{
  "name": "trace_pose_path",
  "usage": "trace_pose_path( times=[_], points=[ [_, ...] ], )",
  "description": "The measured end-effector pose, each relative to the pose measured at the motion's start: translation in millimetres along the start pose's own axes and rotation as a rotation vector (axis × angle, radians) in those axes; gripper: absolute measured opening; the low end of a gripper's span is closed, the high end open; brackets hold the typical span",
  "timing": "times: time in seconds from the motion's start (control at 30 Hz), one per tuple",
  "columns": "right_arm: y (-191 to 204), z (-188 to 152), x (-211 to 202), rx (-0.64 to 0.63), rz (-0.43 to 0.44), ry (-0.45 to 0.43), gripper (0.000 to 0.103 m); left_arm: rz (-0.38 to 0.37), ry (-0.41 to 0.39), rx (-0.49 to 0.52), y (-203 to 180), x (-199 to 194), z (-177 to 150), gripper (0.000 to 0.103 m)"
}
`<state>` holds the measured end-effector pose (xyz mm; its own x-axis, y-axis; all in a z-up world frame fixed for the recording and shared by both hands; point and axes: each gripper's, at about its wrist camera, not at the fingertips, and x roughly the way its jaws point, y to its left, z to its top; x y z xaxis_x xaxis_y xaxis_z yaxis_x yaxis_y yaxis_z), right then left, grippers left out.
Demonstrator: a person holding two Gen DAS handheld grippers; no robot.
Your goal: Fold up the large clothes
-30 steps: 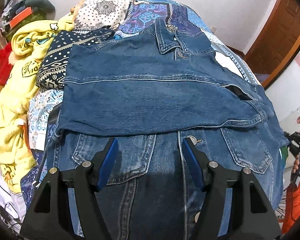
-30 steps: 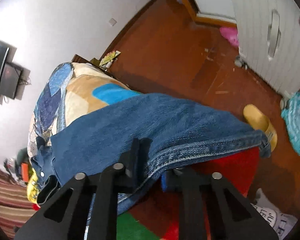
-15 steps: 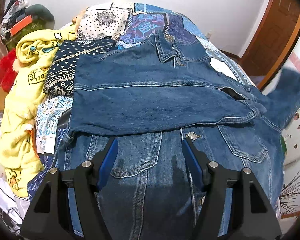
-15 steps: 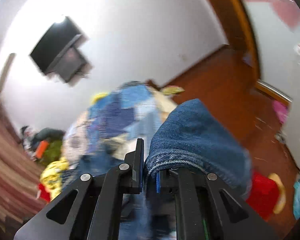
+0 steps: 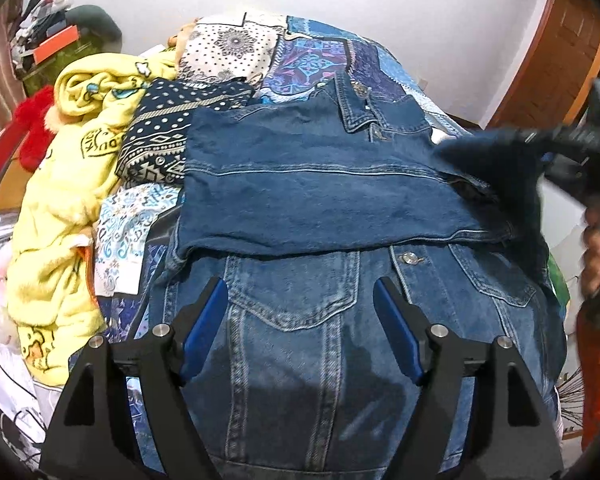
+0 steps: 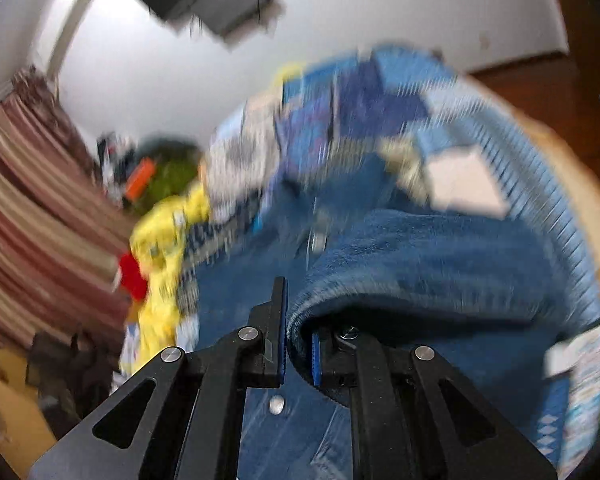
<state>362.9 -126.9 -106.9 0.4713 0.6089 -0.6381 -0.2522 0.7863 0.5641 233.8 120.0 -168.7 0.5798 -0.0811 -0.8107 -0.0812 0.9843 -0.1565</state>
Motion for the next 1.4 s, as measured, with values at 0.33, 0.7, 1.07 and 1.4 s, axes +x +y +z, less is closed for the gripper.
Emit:
trace_pose_path(
  times=[0.33, 0.7, 1.07, 1.4],
  points=[
    [2, -59, 48, -0.161, -0.115, 0.284, 0.011, 0.008, 0.006, 0.029, -12, 0, 4, 0.074],
    [-24, -57, -37, -0.198, -0.118, 0.162, 0.024, -0.054, -0.041, 0.210, -103, 4, 51, 0.077],
    [-82, -34, -92, -0.111, -0.302, -0.054, 0.044, -0.117, 0.025, 0.449, -214, 52, 74, 0.082],
    [-129, -55, -62, -0.005, -0.312, 0.051, 0.044, -0.121, 0.228, 0.576, -273, 140, 56, 0.082]
  ],
)
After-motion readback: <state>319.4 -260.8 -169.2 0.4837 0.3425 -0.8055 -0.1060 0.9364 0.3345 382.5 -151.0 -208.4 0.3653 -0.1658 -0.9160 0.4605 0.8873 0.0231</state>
